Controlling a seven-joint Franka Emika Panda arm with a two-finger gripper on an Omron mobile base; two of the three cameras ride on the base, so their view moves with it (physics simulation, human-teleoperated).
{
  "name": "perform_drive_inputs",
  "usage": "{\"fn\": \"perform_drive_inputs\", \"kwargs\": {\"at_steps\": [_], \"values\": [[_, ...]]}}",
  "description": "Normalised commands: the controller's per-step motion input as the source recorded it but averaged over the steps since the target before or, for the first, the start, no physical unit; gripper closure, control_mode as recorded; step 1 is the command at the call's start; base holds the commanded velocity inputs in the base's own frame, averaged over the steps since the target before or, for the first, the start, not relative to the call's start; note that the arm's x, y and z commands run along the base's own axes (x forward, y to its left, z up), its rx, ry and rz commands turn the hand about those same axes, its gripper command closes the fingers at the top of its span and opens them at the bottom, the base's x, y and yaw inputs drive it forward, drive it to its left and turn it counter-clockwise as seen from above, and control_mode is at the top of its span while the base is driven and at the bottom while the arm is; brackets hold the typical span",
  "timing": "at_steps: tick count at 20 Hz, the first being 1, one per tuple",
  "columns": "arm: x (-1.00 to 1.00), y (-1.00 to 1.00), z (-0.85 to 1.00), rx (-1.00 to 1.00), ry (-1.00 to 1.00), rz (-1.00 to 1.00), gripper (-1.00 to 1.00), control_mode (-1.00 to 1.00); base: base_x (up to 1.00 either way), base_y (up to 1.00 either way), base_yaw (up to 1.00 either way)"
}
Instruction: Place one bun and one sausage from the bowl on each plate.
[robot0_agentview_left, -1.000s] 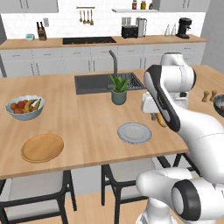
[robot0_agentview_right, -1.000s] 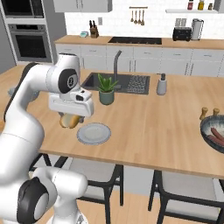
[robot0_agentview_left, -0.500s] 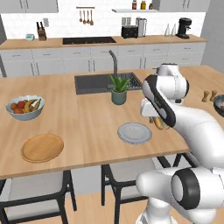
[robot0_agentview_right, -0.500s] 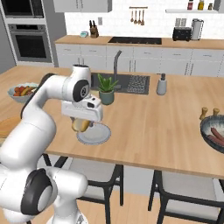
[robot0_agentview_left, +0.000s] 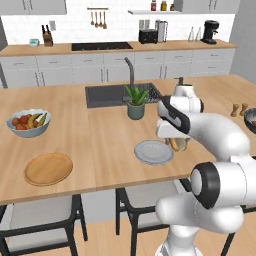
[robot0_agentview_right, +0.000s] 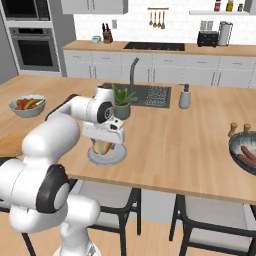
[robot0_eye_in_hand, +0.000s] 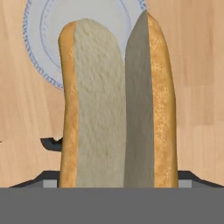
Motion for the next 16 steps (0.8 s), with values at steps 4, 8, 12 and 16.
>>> {"fn": "perform_drive_inputs", "kwargs": {"at_steps": [4,8,12,16], "values": [[0.58,0.0,-0.37,0.0,0.03,0.0,1.0,-1.0,0.0,0.0,0.0],[0.6,0.0,-0.41,0.0,0.01,0.0,1.0,-1.0,0.0,0.0,0.0],[0.54,-0.01,-0.42,0.0,0.0,0.0,1.0,-1.0,0.0,0.0,0.0],[0.47,-0.01,-0.29,0.0,0.01,0.0,1.0,-1.0,0.0,0.0,0.0]]}}
